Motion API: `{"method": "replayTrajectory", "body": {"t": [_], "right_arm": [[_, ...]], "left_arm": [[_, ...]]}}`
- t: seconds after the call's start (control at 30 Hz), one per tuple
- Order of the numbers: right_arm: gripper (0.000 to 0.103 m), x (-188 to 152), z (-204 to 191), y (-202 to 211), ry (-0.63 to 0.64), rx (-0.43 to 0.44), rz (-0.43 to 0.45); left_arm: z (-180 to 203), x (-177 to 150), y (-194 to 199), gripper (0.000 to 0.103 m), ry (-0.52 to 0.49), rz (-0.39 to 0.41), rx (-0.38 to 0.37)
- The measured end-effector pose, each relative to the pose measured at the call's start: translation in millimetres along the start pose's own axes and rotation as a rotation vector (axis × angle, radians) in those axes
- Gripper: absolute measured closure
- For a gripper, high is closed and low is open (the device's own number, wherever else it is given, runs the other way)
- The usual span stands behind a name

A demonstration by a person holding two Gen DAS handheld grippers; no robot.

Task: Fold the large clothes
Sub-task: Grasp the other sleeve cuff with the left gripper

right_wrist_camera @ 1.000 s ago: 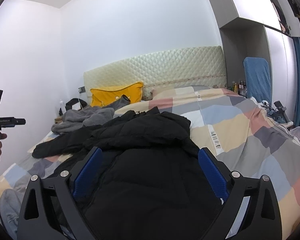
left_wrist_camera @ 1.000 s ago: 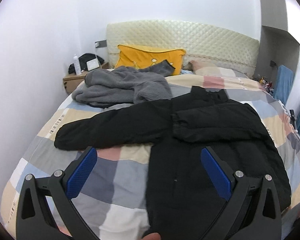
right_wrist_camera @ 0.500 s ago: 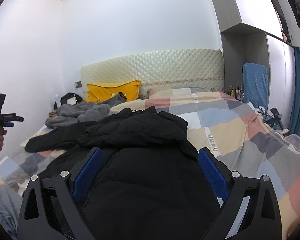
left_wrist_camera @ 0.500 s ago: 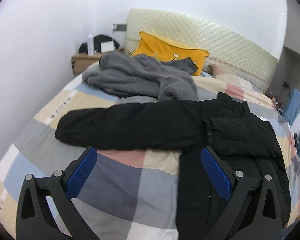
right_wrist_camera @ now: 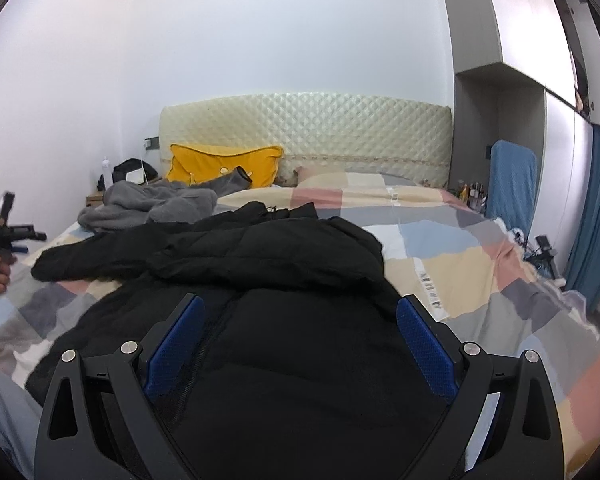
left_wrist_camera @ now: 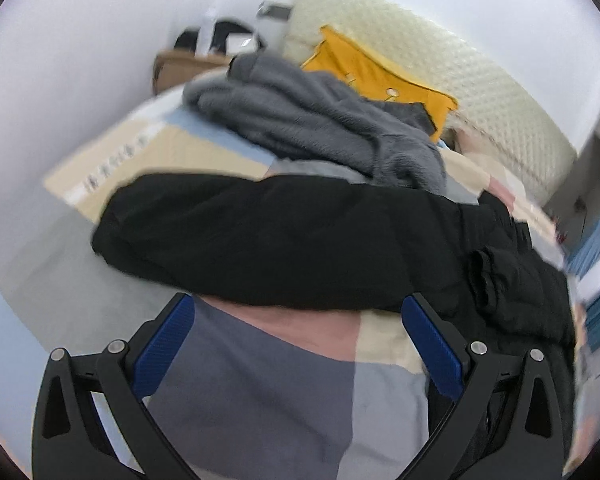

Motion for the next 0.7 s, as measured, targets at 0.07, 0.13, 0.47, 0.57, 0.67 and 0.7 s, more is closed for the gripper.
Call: {"method": "replayTrajectory", "body": {"t": [0.07, 0.13, 0.47, 0.57, 0.67, 0.7], "right_arm": [[0.006, 0.2, -2.8, -8.3, -0.034, 0.020, -0.024], [0.006, -0.3, -4.8, -15.5, -0.060, 0.017, -0.043], [0.006, -9.6, -22.1, -46.9, -0.054, -0.013, -0.147], [0.006, -10.5, -22.2, -50.4, -0.050, -0.021, -0.157], [0.006, -10.6, -22.5, -53.9, -0.048, -0.022, -0.158], [0.006, -10.5, -22.8, -54.4, -0.049, -0.020, -0.157]], "left_arm": [[-17.6, 3.7, -17.0, 0.000, 0.066, -0.031, -0.024], [-34.5, 6.3, -34.3, 0.000, 0.119, -0.055, -0.035], [-94.7, 3.8, -101.7, 0.001, 0.357, -0.105, -0.080], [-106.4, 8.7, -103.5, 0.001, 0.422, -0.045, -0.090], [-115.1, 20.1, -105.0, 0.001, 0.461, 0.010, -0.078], [-118.0, 23.5, -106.3, 0.001, 0.474, 0.022, -0.069]]}}
Point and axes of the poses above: each gripper's, at about its wrist camera, not at the fingertips, and y roughly against the way its jaws point, z to its right, x to its top, the point moved 3 cm from there along -y, roughly the way its jaws point, and after that the axes turned 10 degrees about y, right-handed, at the moved point
